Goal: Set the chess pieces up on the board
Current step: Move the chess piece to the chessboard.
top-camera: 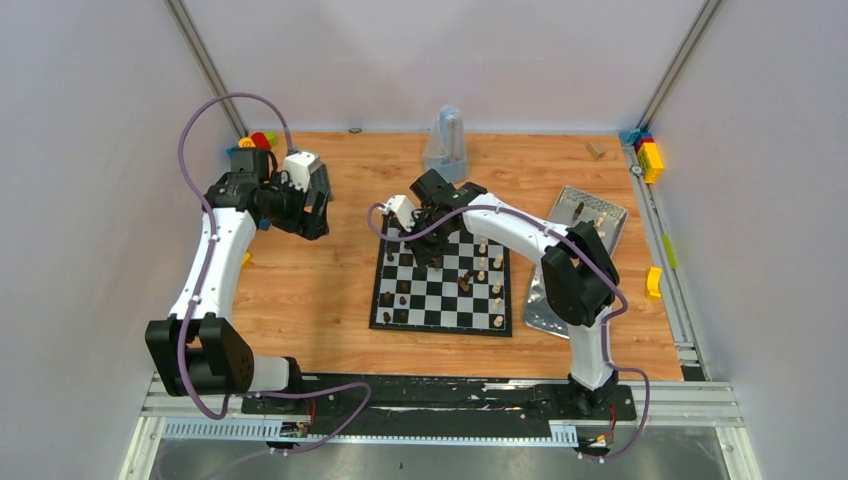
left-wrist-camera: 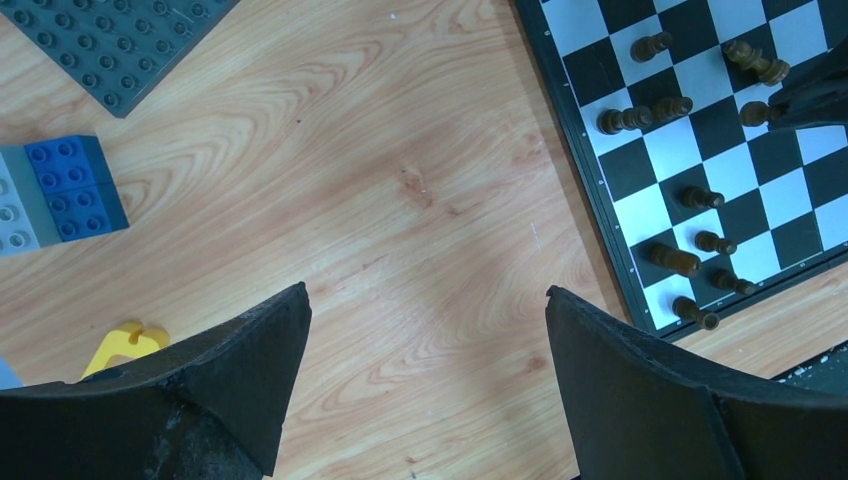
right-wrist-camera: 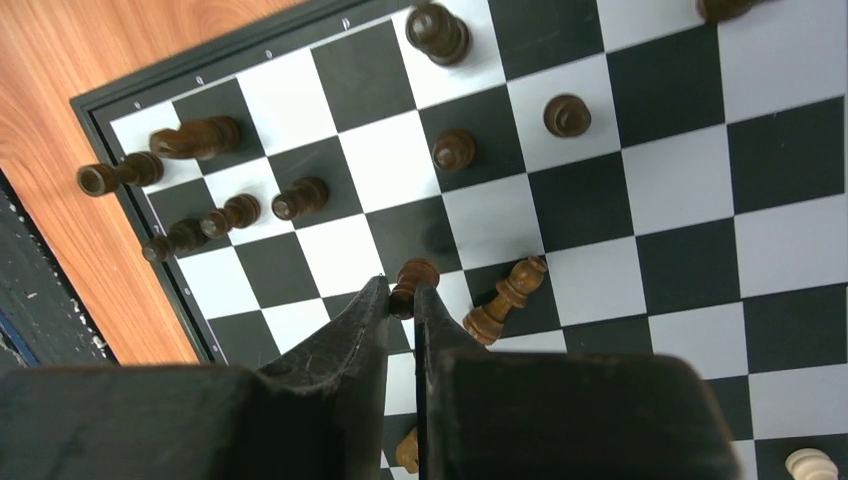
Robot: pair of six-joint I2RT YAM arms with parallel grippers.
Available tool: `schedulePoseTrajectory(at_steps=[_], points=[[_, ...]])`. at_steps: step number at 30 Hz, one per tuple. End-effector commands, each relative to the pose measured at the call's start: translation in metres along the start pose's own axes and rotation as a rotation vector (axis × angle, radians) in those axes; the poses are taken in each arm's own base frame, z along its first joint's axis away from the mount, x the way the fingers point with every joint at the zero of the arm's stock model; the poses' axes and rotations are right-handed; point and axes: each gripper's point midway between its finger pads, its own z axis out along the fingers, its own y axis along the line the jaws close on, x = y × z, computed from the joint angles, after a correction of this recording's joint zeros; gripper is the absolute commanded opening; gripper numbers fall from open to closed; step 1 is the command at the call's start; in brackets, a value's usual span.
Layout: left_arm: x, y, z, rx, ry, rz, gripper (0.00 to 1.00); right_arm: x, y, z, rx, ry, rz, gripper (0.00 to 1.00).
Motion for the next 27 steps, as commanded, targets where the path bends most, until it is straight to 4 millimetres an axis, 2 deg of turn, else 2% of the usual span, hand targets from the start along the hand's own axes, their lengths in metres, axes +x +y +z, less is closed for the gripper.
schedulePoseTrajectory(at_steps=[1, 15, 27], points=[[-0.005, 0.008, -0.002, -0.043, -0.036, -0.01, 0.95, -0.029, 0.007, -0.002, -0.011, -0.059, -0.05, 0.01], [0.005, 0.019, -0.002, -0.103, -0.007, -0.03, 0.96, -0.04, 0.02, 0.026, -0.035, -0.036, -0.094, 0.01], [0.007, 0.018, -0.002, -0.099, -0.007, -0.03, 0.97, -0.041, 0.018, 0.034, -0.024, -0.023, -0.106, 0.01]])
